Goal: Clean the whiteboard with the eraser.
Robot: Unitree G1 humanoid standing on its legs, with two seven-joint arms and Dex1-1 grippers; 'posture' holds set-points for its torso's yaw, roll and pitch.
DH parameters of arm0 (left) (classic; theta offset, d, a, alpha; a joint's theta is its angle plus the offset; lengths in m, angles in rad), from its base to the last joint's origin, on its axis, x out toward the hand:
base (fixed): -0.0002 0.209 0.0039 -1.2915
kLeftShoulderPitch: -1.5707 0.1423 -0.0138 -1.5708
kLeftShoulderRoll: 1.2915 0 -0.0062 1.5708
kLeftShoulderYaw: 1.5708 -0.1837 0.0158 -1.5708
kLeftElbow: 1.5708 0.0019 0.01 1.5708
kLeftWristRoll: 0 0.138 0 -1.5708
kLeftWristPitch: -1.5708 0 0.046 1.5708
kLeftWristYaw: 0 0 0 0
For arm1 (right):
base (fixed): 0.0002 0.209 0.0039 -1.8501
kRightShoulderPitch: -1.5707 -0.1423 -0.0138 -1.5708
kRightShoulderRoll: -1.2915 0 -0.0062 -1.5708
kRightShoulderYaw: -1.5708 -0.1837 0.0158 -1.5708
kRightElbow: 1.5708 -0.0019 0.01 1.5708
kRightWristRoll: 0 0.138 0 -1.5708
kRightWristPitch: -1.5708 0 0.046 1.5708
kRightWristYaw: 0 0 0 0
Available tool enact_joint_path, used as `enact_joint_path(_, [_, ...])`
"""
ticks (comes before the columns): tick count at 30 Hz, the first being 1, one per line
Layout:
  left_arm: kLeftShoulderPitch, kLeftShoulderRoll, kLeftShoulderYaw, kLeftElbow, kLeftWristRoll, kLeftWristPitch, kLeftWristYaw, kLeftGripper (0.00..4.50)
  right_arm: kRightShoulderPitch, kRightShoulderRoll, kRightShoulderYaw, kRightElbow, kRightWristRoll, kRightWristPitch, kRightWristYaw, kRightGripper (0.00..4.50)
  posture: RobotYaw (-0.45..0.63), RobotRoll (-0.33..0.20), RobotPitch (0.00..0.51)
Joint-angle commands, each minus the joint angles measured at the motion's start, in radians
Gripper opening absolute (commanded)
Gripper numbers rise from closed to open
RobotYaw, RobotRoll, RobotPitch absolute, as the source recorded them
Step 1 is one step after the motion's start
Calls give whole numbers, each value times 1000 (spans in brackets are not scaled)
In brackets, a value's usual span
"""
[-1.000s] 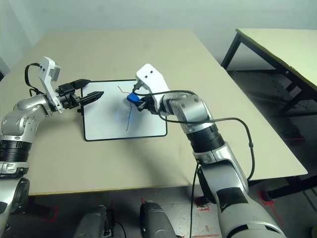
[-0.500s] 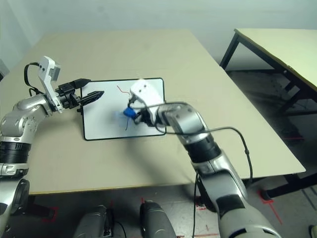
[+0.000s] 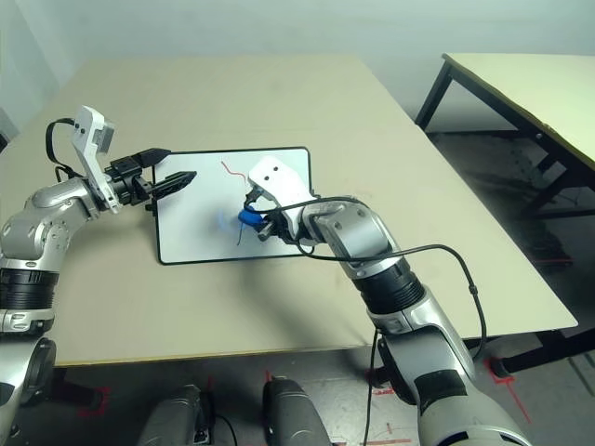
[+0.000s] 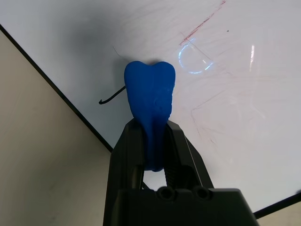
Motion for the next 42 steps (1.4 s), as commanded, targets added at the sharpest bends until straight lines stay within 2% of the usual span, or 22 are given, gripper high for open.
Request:
enact_joint_path(1, [8, -4, -1, -17, -6, 9, 4, 4500, -64, 18, -45, 104, -35, -74, -49, 549, -55, 0, 67])
enact_joint_path(8, [11, -6, 0, -20, -8, 9, 9, 4500, -137, 57, -68, 205, -43, -195, -46, 548, -49, 0, 69])
enact_joint_path(16, [26, -3, 5, -38, -14, 16, 15, 4500, -79, -41, 95, 80, -45, -61, 80, 548, -43, 0, 77])
enact_joint_path(19, [30, 0, 6, -44, -18, 19, 20, 4500, -78, -51, 106, 72, -53, -49, 84, 547, -41, 0, 82])
enact_joint_path(27, [35, 0, 6, -43, -21, 14, 25, 4500, -236, 50, 27, 341, -111, -272, 10, 547, -41, 0, 83])
enact_joint_path(31, [36, -2, 7, -43, -23, 12, 27, 4500, -265, 70, 26, 402, -134, -326, 19, 547, -38, 0, 82])
enact_joint_path(34, [40, -2, 7, -50, -25, 14, 29, 4500, -238, 51, 61, 347, -142, -285, 68, 546, -36, 0, 82])
enact_joint_path(39, [41, 0, 8, -53, -25, 14, 31, 4500, -149, -25, 138, 133, -132, -143, 158, 546, -39, 0, 81])
enact_joint_path(42, [36, -2, 7, -46, -24, 9, 31, 4500, -152, -15, 133, 124, -139, -127, 154, 546, -42, 0, 80])
